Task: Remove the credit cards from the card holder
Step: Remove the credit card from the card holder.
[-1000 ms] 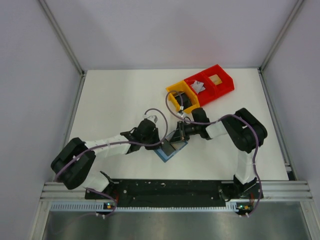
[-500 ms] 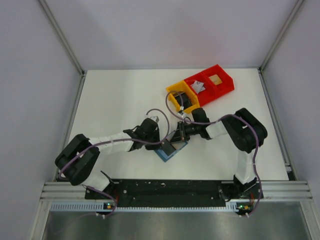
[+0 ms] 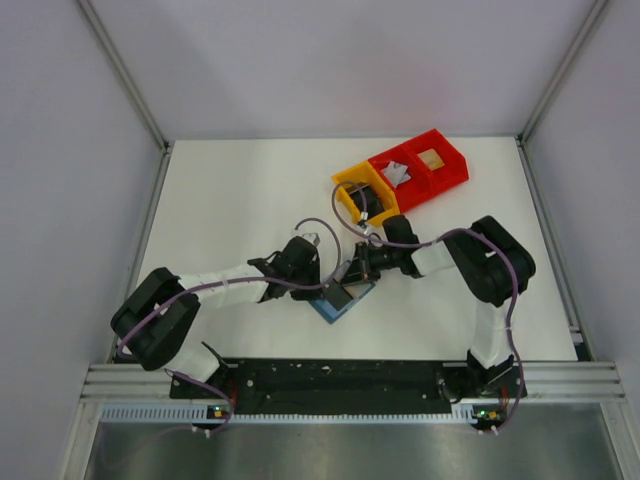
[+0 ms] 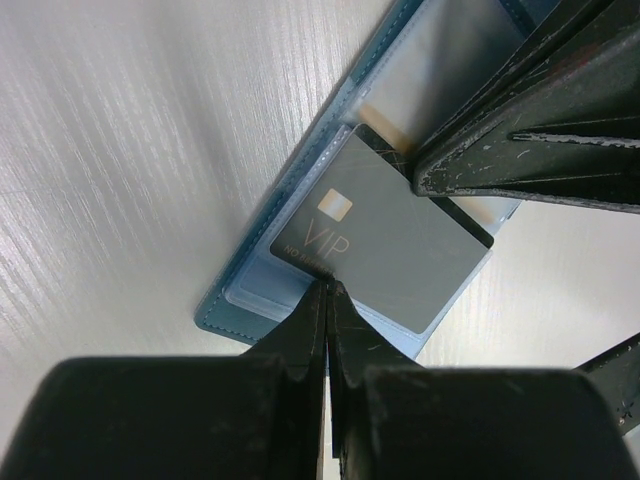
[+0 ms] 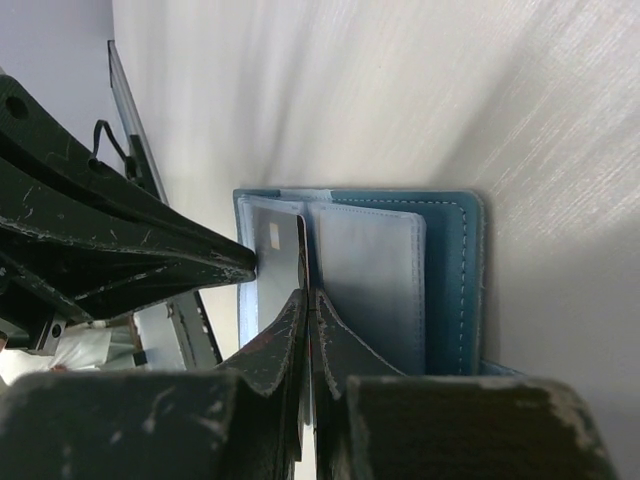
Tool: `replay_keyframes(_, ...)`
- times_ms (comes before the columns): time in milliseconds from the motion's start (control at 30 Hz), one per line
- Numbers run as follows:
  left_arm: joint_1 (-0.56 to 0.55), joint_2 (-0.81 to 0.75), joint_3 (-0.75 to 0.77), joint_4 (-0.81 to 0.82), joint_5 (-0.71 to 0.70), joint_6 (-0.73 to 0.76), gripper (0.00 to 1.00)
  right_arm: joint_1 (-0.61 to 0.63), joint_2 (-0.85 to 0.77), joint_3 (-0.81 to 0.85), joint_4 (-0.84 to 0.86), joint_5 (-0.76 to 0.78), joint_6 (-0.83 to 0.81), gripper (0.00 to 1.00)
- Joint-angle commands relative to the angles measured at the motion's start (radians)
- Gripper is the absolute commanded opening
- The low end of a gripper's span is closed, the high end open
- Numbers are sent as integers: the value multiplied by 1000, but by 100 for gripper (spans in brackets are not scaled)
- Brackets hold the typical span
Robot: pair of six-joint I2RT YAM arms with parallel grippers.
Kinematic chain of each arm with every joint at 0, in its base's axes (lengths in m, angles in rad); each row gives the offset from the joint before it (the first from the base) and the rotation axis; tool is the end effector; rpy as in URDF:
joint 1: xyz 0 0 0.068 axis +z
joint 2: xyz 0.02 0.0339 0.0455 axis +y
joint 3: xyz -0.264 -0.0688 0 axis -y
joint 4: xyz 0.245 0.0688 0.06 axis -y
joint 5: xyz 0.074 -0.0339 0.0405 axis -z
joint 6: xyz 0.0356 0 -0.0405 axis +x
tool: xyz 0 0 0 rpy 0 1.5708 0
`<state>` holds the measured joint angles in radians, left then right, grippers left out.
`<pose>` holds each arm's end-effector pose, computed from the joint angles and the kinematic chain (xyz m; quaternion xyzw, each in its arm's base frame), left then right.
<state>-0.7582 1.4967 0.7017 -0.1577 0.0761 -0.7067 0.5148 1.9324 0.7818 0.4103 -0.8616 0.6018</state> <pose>0.2002 -0.1933 0.1547 0.0361 0.9513 -0.2302 0.2018 0.2825 0.1909 0.0957 -0.1322 0.8380 0.5183 0.1085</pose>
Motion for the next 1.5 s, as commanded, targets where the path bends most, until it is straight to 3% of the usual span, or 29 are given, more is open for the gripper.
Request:
replay_keyframes(0, -9, 37, -10, -100, -25, 30, 0, -12, -42, 22, -14, 61, -43, 0)
replay_keyframes(67, -10, 42, -7, -101, -24, 32, 0, -13, -50, 22, -16, 59, -40, 0)
replay_keyframes(133, -10, 43, -5, -100, -24, 32, 0, -12, -47, 30, -21, 41, -40, 12)
replay_keyframes(200, -10, 43, -5, -102, -24, 35, 0, -13, -44, 34, -16, 21, -36, 16)
replay_keyframes(333, -10, 46, -1, -102, -22, 38, 0, -12, -24, 43, -19, 10, -33, 18)
replay_keyframes(600, -12, 56, 4, -102, -18, 38, 0, -10, 7, 47, 12, -20, -16, 0)
replay_keyframes(1067, -13, 77, 2, -101, -2, 46, 0, -53, -24, 73, -51, 2, -57, 0)
replay_keyframes(1267, -13, 16, -14, -72, -1, 32, 0, -52, -21, 71, -51, -23, -56, 0)
replay_keyframes(1333, -13, 5, -7, -74, -2, 30, 0, -45, -16, 68, -51, -34, -56, 12)
replay_keyframes(1467, -13, 20, 8, -80, -1, 35, 0, -27, 0, 77, -50, -34, -51, 19)
